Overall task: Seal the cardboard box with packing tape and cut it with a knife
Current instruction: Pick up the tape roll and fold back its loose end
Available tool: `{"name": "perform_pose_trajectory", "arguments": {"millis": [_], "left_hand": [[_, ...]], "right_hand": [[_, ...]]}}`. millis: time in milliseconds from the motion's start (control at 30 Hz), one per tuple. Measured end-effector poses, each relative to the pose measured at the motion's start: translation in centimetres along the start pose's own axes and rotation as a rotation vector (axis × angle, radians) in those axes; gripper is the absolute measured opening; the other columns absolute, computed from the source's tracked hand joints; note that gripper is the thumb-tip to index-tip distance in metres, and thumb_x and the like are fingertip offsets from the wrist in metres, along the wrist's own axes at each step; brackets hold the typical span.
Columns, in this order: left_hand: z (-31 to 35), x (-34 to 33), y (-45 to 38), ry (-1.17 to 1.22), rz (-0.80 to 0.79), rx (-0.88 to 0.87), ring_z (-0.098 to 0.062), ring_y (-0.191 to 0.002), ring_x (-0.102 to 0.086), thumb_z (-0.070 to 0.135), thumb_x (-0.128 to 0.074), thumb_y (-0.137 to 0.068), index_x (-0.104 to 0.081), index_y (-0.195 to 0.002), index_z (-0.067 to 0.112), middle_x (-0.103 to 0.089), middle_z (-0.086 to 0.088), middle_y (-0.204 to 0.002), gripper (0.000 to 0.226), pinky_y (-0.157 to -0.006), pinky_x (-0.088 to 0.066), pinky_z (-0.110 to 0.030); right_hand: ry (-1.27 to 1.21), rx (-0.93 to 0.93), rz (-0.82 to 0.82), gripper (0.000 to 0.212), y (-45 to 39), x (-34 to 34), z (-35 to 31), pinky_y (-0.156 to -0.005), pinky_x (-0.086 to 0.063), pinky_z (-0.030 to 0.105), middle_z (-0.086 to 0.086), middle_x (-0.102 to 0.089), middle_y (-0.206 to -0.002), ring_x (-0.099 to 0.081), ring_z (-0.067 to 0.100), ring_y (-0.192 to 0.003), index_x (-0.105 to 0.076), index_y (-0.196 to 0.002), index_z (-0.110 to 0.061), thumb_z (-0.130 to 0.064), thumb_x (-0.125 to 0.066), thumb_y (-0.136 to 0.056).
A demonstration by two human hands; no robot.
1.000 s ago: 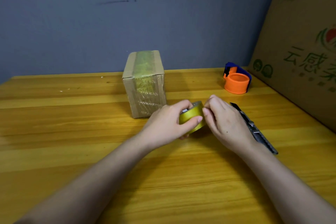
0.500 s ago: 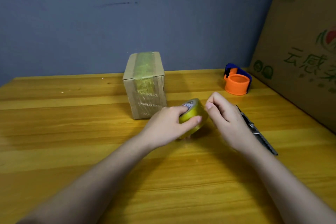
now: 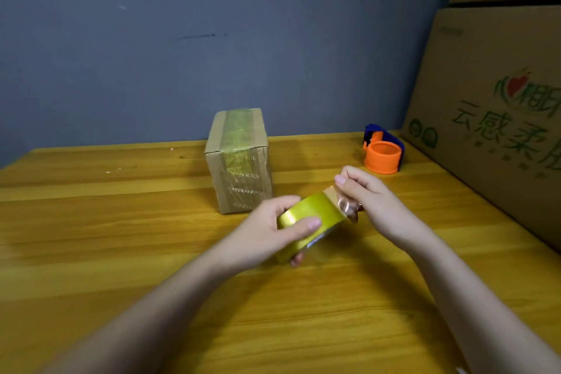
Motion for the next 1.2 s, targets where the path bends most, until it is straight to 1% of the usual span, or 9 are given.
{"name": "perform_pose_trajectory", "arguments": {"millis": [100,167,200,333,467,700,867,1067,1200], "left_hand": [[1.9,0.2,1.0,-0.594,0.023,-0.07,-0.016,-0.06,-0.064,0.04,-0.055,-0.087,-0.053,-0.097,0.028,-0.063,0.005,-0.065,0.016,-0.059,-0.045,-0.027],[3.3,0.3,1.2,-1.059,0.104,-0.124,-0.021,-0.076,-0.064,0.049,-0.049,-0.088,-0.05,-0.105,0.03,-0.058,0.008,-0.07,0.026,-0.063,-0.041,-0.028],[3.8,0.4,1.2,-1.122,0.146,-0.137,-0.022,-0.081,-0.064,0.051,-0.046,-0.089,-0.049,-0.108,0.027,-0.058,0.008,-0.073,0.031,-0.066,-0.043,-0.03],[3.7,0.2,1.0,-0.964,0.134,-0.067,-0.014,-0.075,-0.068,0.051,-0.044,-0.09,-0.048,-0.103,0.035,-0.071,0.005,-0.075,0.021,-0.076,-0.053,-0.032],[1.6,0.6,0.3,-0.316,0.136,0.067,-0.025,-0.053,-0.062,0.032,-0.051,-0.094,-0.05,-0.08,0.025,-0.064,-0.006,-0.063,0.015,-0.061,-0.054,-0.038],[0.7,1.5,-0.1,-0.573,0.162,0.136,-0.017,-0.049,-0.065,0.042,-0.048,-0.092,-0.046,-0.077,0.027,-0.065,0.0,-0.055,0.021,-0.064,-0.057,-0.033],[0.8,0.2,0.7,-0.028,-0.036,0.252,-0.019,-0.045,-0.059,0.031,-0.051,-0.094,-0.056,-0.087,0.005,-0.061,-0.011,-0.055,0.028,-0.048,-0.051,-0.024],[2.3,0.8,2.0,0.118,-0.021,0.057,-0.022,-0.05,-0.059,0.031,-0.05,-0.089,-0.062,-0.076,0.019,-0.06,-0.007,-0.051,0.021,-0.052,-0.049,-0.027],[2.2,1.3,2.2,-0.228,0.056,0.018,-0.016,-0.047,-0.061,0.03,-0.057,-0.092,-0.053,-0.085,0.016,-0.06,0.004,-0.056,0.017,-0.052,-0.051,-0.028]], "right_hand": [[0.145,0.009,-0.005,0.035,0.2,0.0,-0.8,-0.054,-0.037,0.031,-0.005,-0.043,-0.055,-0.042,0.012,-0.052,-0.044,-0.069,-0.013,-0.035,-0.047,-0.095],[0.225,0.04,0.009,0.034,0.3,-0.1,-1.6,-0.055,-0.038,0.034,-0.005,-0.043,-0.054,-0.042,0.012,-0.052,-0.042,-0.069,-0.014,-0.033,-0.046,-0.096],[0.257,0.055,0.022,0.033,0.4,-0.1,-2.1,-0.056,-0.038,0.036,-0.004,-0.043,-0.054,-0.041,0.012,-0.052,-0.042,-0.069,-0.013,-0.03,-0.045,-0.097],[0.42,0.13,0.057,0.032,0.5,-0.3,-4.1,-0.059,-0.041,0.044,-0.003,-0.043,-0.057,-0.04,0.013,-0.056,-0.041,-0.072,-0.007,-0.027,-0.046,-0.097],[0.516,0.209,0.087,0.029,0.9,-0.2,-6.1,-0.057,-0.038,0.038,-0.006,-0.045,-0.058,-0.041,0.006,-0.056,-0.043,-0.072,-0.01,-0.027,-0.047,-0.096],[0.675,0.285,-0.016,0.026,2.2,-2.5,-9.2,-0.057,-0.041,0.042,-0.006,-0.048,-0.063,-0.046,0.013,-0.06,-0.042,-0.072,-0.024,-0.038,-0.041,-0.093],[0.248,0.133,0.065,0.031,0.1,0.0,-8.6,-0.049,-0.037,0.028,0.003,-0.036,-0.057,-0.037,0.011,-0.049,-0.04,-0.069,-0.006,-0.017,-0.045,-0.098],[0.123,-0.059,-0.018,0.035,-1.1,1.2,-6.2,-0.046,-0.036,0.023,0.001,-0.03,-0.057,-0.033,0.008,-0.044,-0.033,-0.065,-0.015,-0.014,-0.041,-0.099],[0.156,-0.035,-0.001,0.032,-0.7,1.5,-6.1,-0.048,-0.033,0.025,0.002,-0.033,-0.057,-0.034,0.011,-0.047,-0.036,-0.067,-0.013,-0.015,-0.041,-0.099]]}}
Point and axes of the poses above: each hand's wrist, its own y-axis away from the middle knuckle, its own x-axis out of the back of the hand, z = x × y, the point moved 8 cm from there along -y, towards the middle knuckle
